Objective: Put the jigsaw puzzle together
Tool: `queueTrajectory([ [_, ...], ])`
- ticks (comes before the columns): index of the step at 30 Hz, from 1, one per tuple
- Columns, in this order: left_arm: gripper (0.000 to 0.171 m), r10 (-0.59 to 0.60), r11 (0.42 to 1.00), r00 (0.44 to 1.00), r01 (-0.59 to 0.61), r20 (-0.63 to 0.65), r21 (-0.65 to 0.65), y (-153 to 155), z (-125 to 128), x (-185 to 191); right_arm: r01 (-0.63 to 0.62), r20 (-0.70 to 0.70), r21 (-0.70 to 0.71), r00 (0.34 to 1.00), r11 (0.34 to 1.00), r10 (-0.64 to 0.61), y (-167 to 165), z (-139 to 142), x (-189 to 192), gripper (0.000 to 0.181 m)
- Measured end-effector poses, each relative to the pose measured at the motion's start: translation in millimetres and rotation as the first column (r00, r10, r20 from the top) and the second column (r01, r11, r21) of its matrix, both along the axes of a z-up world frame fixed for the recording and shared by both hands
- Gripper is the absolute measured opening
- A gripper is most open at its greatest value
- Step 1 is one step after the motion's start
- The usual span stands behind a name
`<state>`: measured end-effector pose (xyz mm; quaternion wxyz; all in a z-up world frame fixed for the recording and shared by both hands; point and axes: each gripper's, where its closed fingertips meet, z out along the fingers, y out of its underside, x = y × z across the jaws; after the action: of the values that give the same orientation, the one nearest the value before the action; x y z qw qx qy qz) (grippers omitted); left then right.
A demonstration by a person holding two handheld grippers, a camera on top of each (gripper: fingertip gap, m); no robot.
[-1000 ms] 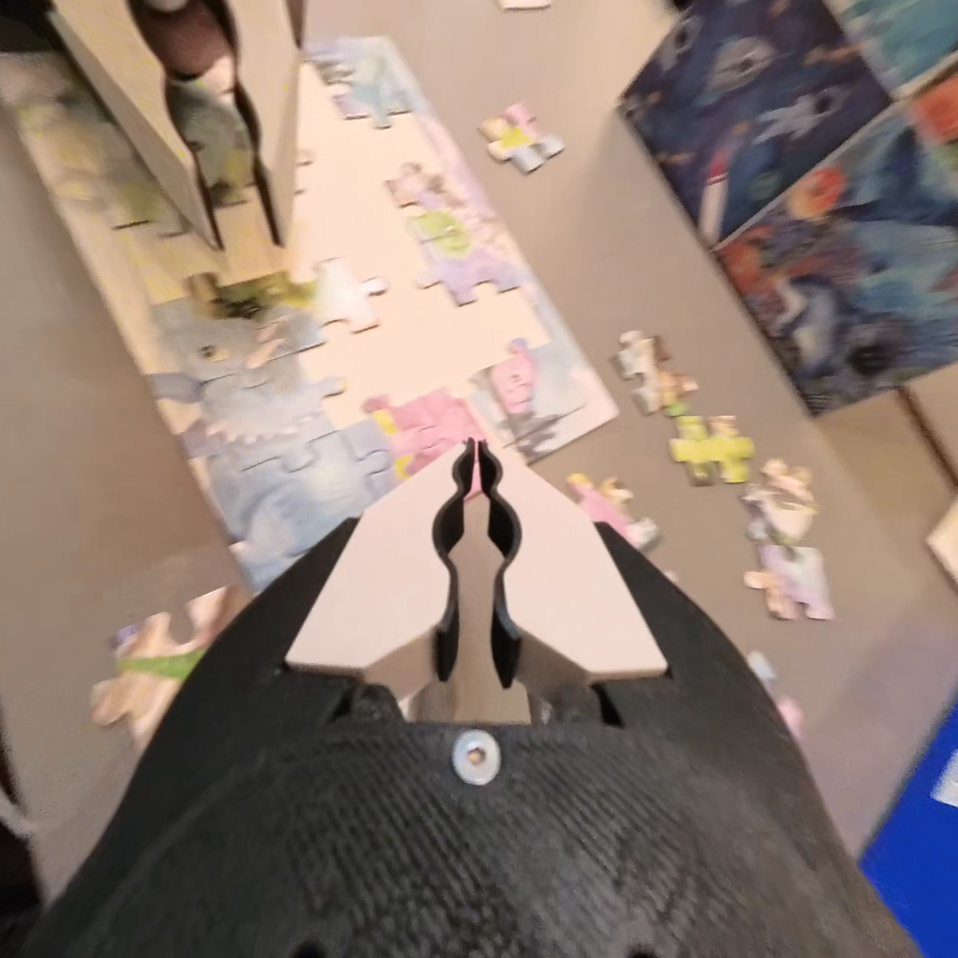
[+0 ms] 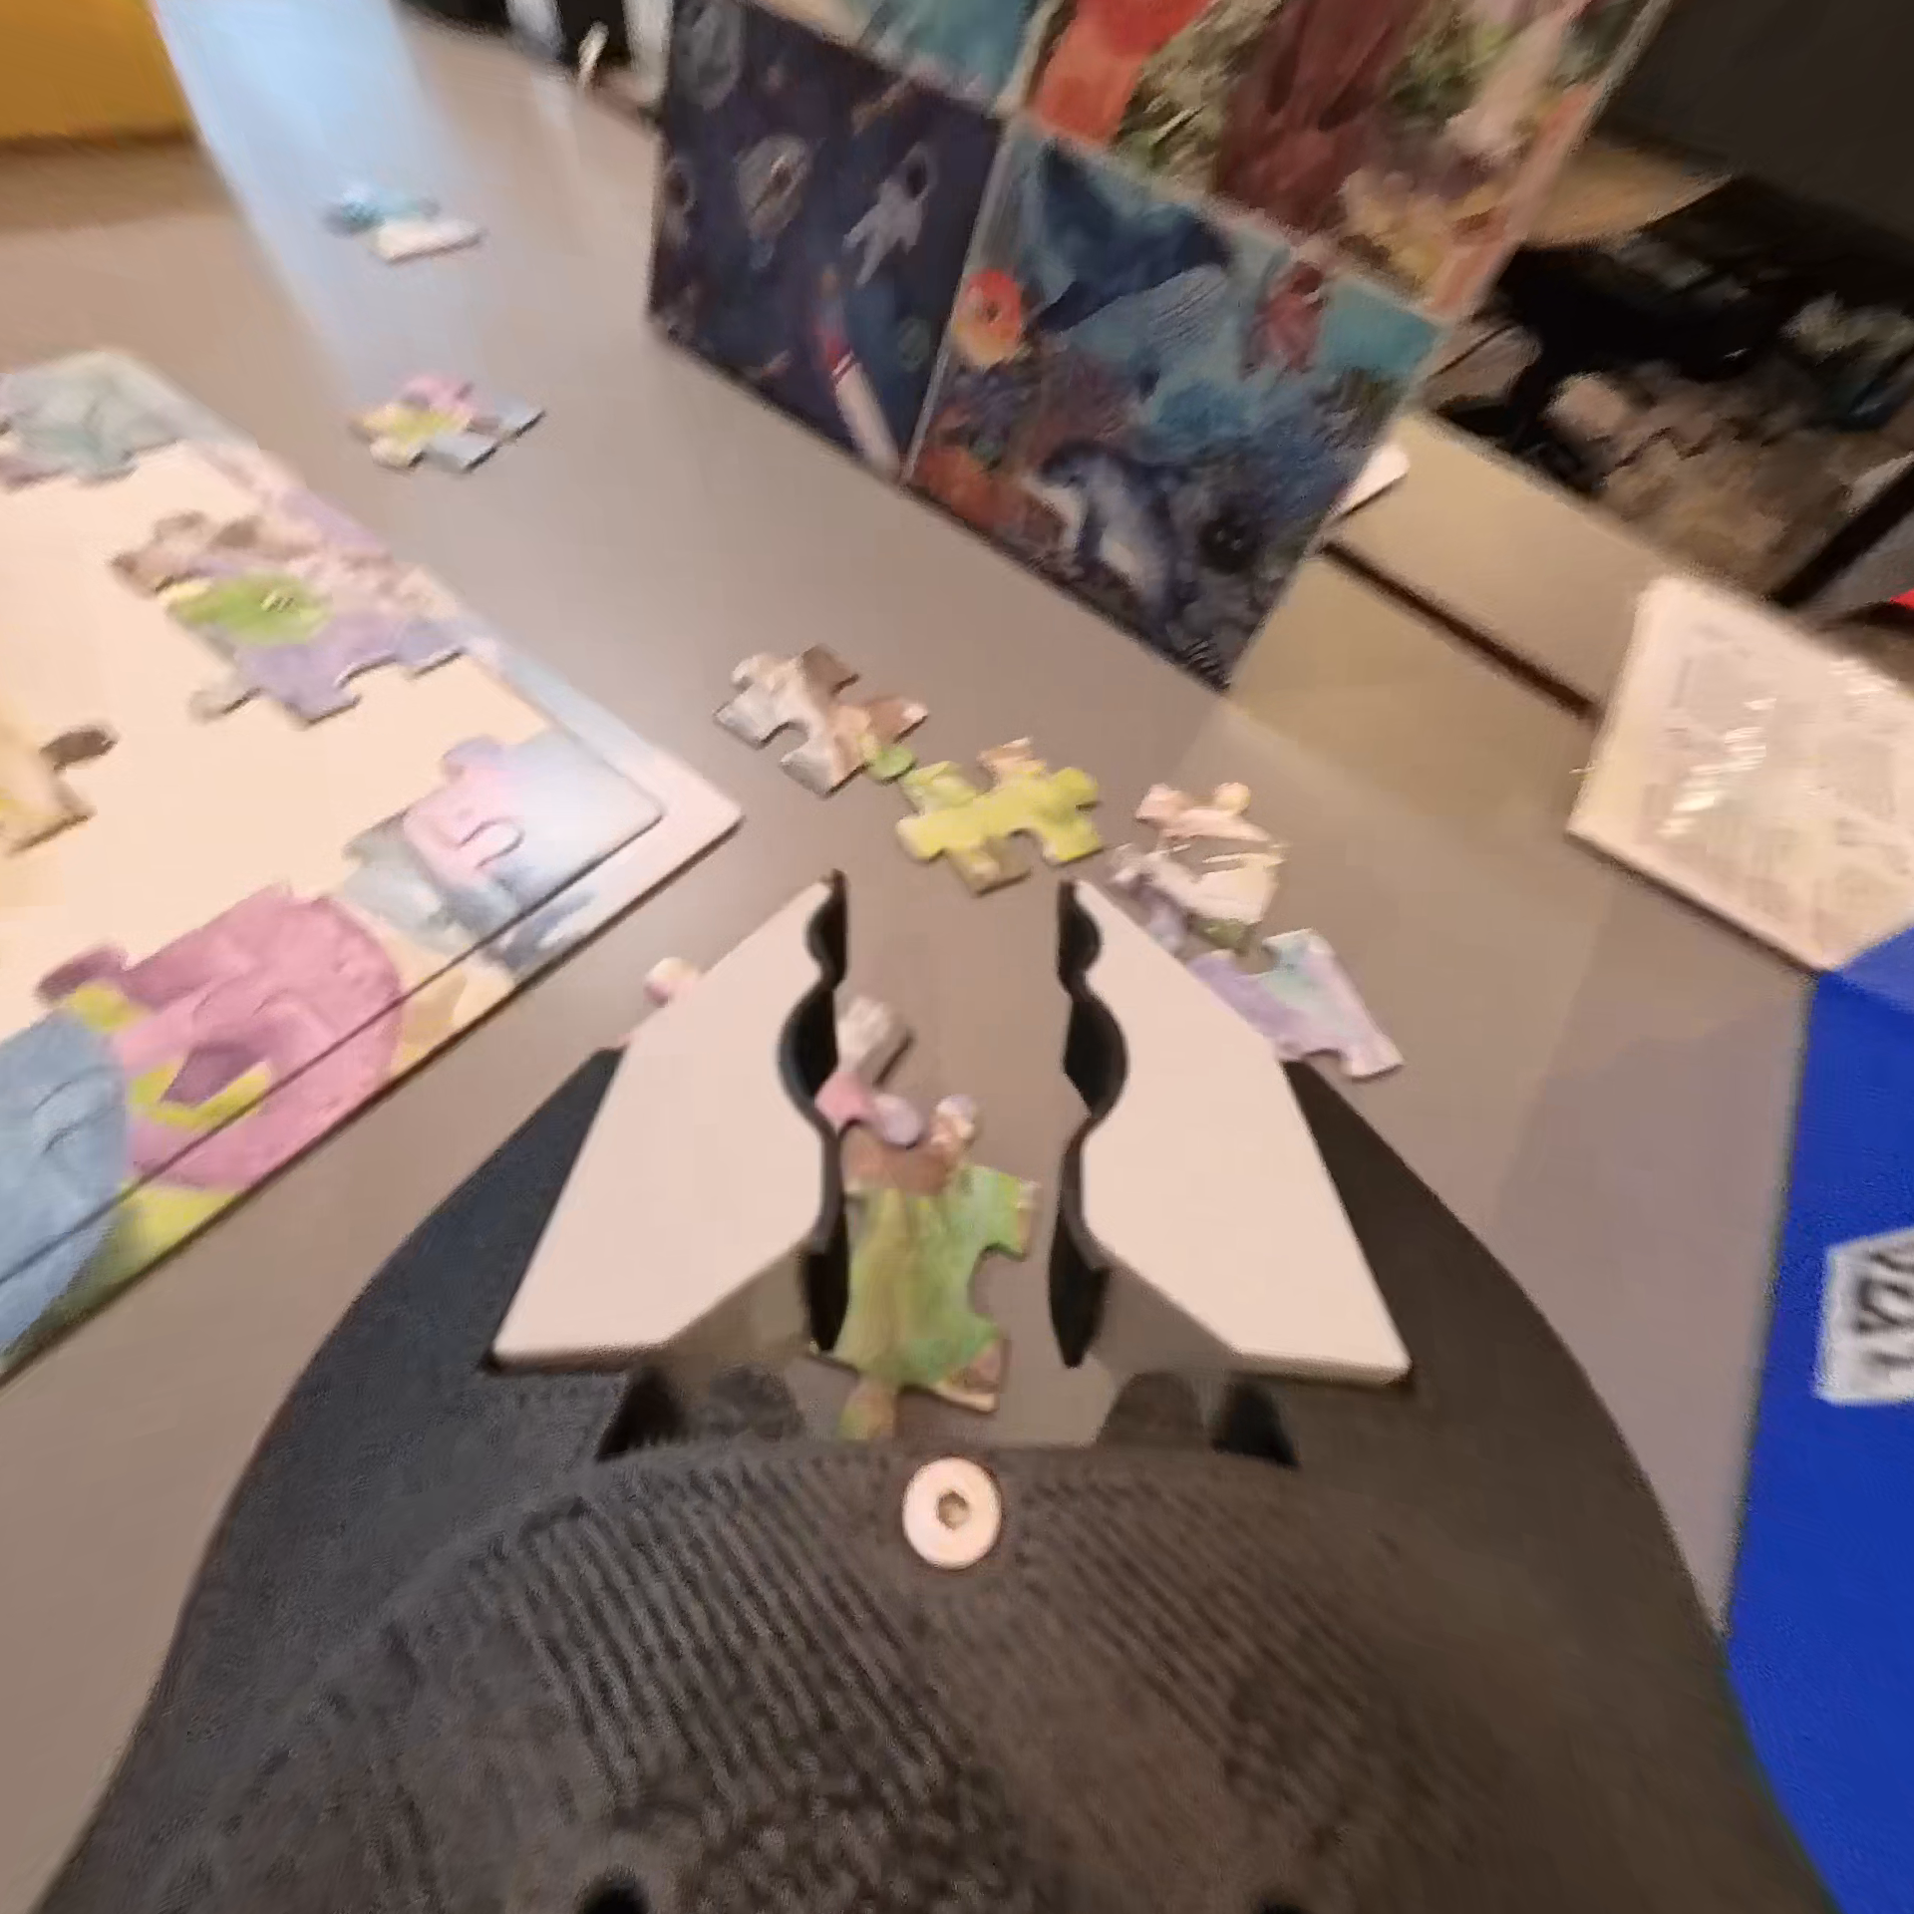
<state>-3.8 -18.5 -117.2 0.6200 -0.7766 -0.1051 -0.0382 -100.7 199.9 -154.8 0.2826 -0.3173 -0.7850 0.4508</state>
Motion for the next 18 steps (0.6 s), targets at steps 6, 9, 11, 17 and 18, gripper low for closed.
queueTrajectory([
  [6, 0.008, -0.002, 1.000, 1.000, 0.002, 0.004, 0.001, 0, 0, 0, -0.222, 0.244, 0.040, 0.948, 0.974, 0.206, -25, -44, 33, 0.061],
  [9, 0.008, -0.006, 1.000, 1.000, 0.006, 0.001, 0.000, 1, 0, 1, -0.233, 0.285, 0.057, 0.936, 0.971, 0.208, -26, -52, 35, 0.061],
  [11, 0.007, -0.002, 1.000, 1.000, 0.002, -0.012, 0.003, 0, 1, 1, -0.235, 0.287, 0.056, 0.935, 0.970, 0.210, -25, -52, 35, 0.062],
  [17, 0.007, 0.008, 1.000, 1.000, -0.008, -0.017, 0.016, 0, 4, -1, -0.225, 0.268, 0.083, 0.943, 0.971, 0.196, -21, -53, 34, 0.052],
  [18, 0.007, 0.006, 1.000, 1.000, -0.006, -0.012, 0.015, 0, 3, 0, -0.225, 0.268, 0.083, 0.943, 0.971, 0.196, -22, -53, 34, 0.052],
])
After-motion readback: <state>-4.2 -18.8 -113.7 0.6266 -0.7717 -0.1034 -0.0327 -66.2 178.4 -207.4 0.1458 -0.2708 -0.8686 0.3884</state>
